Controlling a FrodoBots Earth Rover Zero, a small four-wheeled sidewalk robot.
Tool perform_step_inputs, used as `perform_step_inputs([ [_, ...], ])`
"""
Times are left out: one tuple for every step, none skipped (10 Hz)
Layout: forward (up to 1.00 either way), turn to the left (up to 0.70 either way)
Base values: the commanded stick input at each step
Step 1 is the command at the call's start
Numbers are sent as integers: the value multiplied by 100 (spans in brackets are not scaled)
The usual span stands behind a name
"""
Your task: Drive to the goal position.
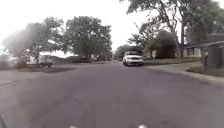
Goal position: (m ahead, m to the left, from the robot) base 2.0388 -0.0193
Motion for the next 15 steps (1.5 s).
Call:
perform_step_inputs([
  [100,-7],
  [100,0],
  [100,0],
  [100,0],
  [100,0],
  [100,0],
  [100,0],
  [100,0],
  [100,0],
  [100,0],
  [100,0],
  [100,0],
  [100,0],
  [100,0],
  [100,0],
])
